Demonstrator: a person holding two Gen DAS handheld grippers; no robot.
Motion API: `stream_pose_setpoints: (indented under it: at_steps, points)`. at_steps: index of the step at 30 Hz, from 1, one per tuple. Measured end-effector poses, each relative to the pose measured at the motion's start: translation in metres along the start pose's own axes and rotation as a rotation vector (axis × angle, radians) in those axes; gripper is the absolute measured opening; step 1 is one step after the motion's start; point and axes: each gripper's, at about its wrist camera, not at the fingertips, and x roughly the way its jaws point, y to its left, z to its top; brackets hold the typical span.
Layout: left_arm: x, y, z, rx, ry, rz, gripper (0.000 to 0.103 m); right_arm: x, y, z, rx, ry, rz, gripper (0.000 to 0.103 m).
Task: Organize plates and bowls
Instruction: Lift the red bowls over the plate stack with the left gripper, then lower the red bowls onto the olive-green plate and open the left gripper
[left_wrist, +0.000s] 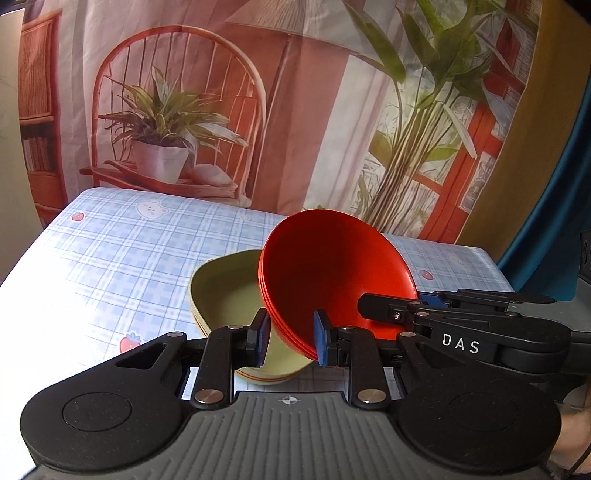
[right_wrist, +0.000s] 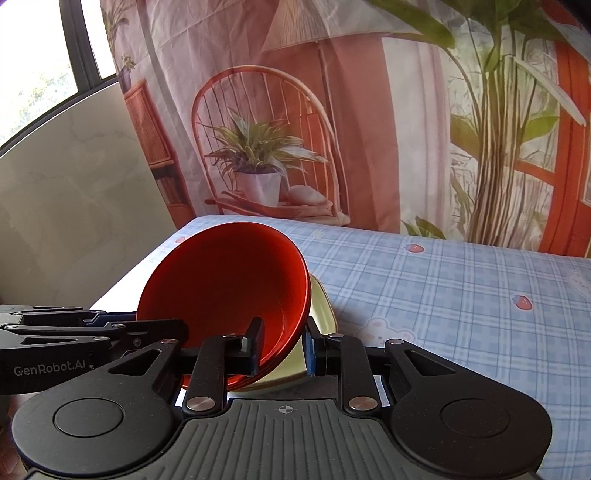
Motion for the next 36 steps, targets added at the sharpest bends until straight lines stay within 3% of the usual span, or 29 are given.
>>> stream_pose_setpoints:
  at_steps: [6, 15, 36]
  points:
    - [0.02, 0.016, 0.012, -0.036, 0.055, 0.019, 0.027, 0.037, -0.004, 0.015, 0.033, 0.067, 0.027, 0.019]
    - [0.049, 0.028, 0.009, -0.047, 0.122, 0.03, 0.027, 0.072, -0.014, 0.006, 0.073, 0.134, 0.019, 0.018]
    - [0.072, 0.025, 0.0, -0.017, 0.17, 0.05, 0.027, 0.09, -0.023, -0.005, 0.08, 0.188, -0.002, 0.018]
